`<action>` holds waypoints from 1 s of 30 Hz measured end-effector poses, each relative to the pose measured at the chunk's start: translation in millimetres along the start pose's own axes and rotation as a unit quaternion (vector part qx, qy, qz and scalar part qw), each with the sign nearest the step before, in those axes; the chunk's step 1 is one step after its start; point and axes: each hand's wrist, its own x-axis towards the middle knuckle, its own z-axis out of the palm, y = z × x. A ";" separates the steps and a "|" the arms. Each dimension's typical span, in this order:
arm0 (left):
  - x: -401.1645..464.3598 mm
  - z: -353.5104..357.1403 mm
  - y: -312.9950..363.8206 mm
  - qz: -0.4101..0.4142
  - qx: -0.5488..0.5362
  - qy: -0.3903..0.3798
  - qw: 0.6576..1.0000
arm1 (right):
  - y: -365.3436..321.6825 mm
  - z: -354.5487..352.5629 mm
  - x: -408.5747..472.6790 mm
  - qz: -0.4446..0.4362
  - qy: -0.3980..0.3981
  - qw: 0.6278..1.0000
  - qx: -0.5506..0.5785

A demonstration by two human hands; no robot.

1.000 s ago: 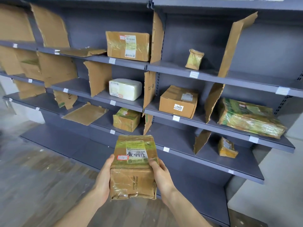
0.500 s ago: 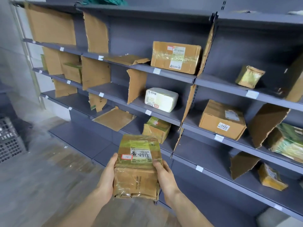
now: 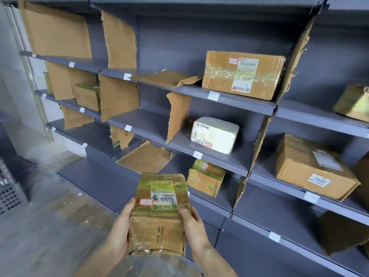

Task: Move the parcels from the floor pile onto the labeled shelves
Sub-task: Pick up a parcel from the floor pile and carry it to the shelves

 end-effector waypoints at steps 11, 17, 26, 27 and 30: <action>91.5 19.0 38.2 -0.044 0.019 -0.057 0.997 | -12.4 17.5 78.2 0.008 0.079 0.997 -0.007; 125.4 22.5 57.6 -0.069 0.064 -0.102 0.990 | -22.1 29.5 88.6 0.004 0.158 0.987 0.017; 157.0 19.7 85.4 -0.041 0.113 -0.184 0.976 | -16.2 55.7 86.0 -0.071 0.220 0.971 0.066; 160.2 19.9 84.7 -0.044 0.107 -0.190 0.975 | -15.3 57.2 85.7 -0.080 0.219 0.970 0.068; 165.2 19.4 83.7 -0.043 0.100 -0.211 0.971 | -18.9 63.9 79.9 -0.108 0.223 0.966 0.070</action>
